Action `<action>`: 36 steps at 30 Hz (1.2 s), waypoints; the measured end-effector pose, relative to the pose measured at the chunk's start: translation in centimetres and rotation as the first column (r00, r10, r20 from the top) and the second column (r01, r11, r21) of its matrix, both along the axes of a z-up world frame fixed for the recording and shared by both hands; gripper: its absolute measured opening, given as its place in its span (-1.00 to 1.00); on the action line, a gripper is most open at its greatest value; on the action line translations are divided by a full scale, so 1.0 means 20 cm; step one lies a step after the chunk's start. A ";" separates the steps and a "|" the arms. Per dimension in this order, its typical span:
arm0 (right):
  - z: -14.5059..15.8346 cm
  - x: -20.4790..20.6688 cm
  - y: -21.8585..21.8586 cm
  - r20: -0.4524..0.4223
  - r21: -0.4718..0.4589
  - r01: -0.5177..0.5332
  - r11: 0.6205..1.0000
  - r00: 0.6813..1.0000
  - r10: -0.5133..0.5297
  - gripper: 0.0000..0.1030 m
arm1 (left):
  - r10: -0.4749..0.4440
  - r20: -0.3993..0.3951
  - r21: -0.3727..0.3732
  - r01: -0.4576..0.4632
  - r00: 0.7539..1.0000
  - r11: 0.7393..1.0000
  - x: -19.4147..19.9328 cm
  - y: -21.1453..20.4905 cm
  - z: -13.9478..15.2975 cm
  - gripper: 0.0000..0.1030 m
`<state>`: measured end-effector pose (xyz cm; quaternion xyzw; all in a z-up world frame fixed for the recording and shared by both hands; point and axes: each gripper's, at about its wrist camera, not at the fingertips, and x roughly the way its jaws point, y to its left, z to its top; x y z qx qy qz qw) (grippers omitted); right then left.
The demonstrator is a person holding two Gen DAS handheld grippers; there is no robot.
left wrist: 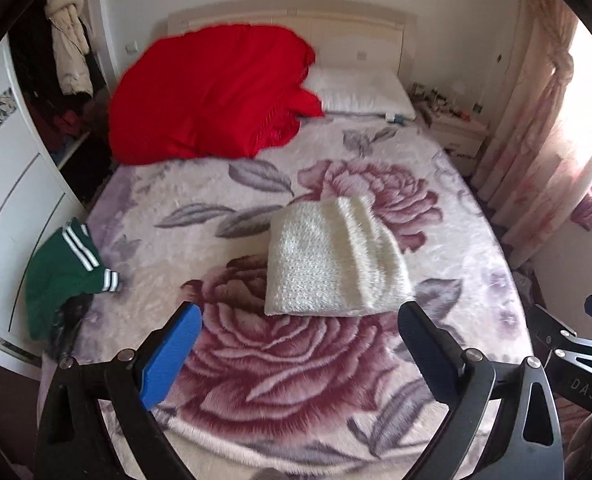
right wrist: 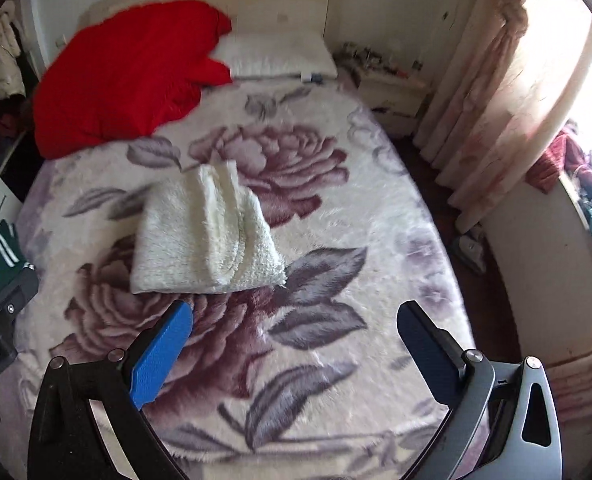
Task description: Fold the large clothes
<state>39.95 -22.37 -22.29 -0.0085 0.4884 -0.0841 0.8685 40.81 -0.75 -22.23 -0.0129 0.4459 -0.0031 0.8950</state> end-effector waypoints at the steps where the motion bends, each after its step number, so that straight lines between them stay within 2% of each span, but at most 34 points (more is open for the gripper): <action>1: 0.07 -0.06 0.00 0.014 -0.002 0.000 1.000 1.000 0.000 1.00 | -0.001 0.017 0.000 0.001 1.000 1.000 -0.06 0.00 0.08 0.95; 8: 0.61 -0.52 0.00 0.126 -0.018 -0.016 1.000 0.992 0.018 1.00 | 0.005 0.093 -0.002 -0.005 0.996 1.000 -0.42 -0.02 0.46 0.95; 14: 0.92 -0.83 -0.01 0.194 -0.015 -0.034 0.999 0.980 0.036 1.00 | 0.020 0.145 0.001 -0.021 0.989 1.000 -0.66 -0.03 0.67 0.95; 19: 1.10 -1.04 -0.01 0.233 -0.011 -0.045 0.999 0.971 0.047 1.00 | 0.031 0.154 -0.006 -0.030 0.988 1.000 -0.80 -0.04 0.75 0.95; 24: 1.24 -1.21 -0.02 0.250 0.003 -0.064 0.998 0.966 0.061 1.00 | 0.036 0.121 -0.004 -0.036 0.992 0.999 -0.87 -0.05 0.80 0.95; 28: 1.30 -1.28 -0.02 0.236 0.013 -0.081 0.997 0.969 0.076 1.00 | 0.043 0.087 0.011 -0.044 0.995 0.999 -0.90 -0.07 0.85 0.95; 36: 1.43 -1.34 -0.07 0.248 0.023 -0.118 0.993 0.963 0.109 1.00 | 0.053 0.119 0.030 -0.057 0.991 0.998 -0.98 -0.09 0.95 0.95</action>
